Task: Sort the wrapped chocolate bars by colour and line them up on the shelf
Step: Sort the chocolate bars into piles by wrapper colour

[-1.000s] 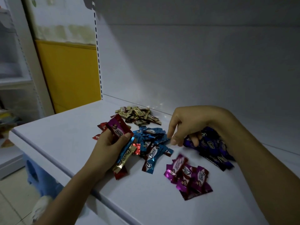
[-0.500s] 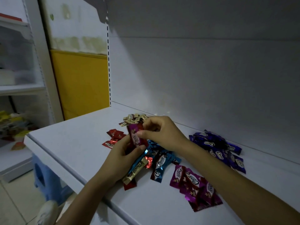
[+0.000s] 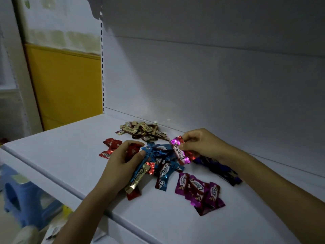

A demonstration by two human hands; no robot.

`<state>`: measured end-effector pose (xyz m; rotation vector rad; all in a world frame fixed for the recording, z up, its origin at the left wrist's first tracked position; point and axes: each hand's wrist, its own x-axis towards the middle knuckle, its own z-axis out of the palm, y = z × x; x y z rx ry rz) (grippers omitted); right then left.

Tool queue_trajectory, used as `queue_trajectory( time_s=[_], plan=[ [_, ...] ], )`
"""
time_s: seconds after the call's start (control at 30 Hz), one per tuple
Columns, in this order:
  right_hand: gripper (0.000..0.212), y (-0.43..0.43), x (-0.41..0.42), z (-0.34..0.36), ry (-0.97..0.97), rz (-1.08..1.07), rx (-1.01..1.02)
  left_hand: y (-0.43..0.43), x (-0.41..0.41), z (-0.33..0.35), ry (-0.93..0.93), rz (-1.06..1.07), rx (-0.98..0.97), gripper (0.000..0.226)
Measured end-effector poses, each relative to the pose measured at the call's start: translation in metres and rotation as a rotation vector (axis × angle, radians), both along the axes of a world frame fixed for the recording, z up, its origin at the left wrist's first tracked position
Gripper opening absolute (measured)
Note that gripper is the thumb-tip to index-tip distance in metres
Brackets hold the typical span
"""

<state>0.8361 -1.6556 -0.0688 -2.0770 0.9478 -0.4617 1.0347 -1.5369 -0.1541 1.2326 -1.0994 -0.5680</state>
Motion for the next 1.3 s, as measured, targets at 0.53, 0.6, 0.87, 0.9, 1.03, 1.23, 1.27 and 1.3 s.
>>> queue_trajectory(
  time_s=[0.53,0.6,0.87,0.9,1.03,1.23,1.27,1.3],
  plan=[
    [0.010,0.011,0.027,-0.009,-0.031,-0.067,-0.300,0.006,0.009,0.001,0.210,0.519,-0.195,0.014],
    [0.012,0.009,0.071,-0.013,0.012,-0.038,-0.447,0.008,0.013,0.002,0.422,0.620,-0.218,0.014],
    [0.016,0.001,0.193,-0.039,0.243,0.115,-0.752,0.005,0.017,0.009,0.603,0.770,-0.246,0.012],
    [0.017,-0.001,0.195,-0.043,0.292,0.172,-0.726,0.004,0.018,0.009,0.597,0.768,-0.242,0.012],
    [0.030,0.003,0.177,-0.037,0.151,0.199,-0.662,0.002,0.019,0.008,0.547,0.771,-0.234,0.010],
    [0.028,0.058,0.129,-0.039,-0.234,0.279,0.051,-0.001,0.018,0.005,0.498,0.735,-0.212,0.012],
    [0.017,0.065,0.126,-0.043,-0.236,0.306,0.133,-0.001,0.018,0.005,0.477,0.721,-0.209,0.012],
    [0.011,0.071,0.125,-0.045,-0.267,0.298,0.196,-0.001,0.018,0.005,0.459,0.709,-0.203,0.011]
  ],
)
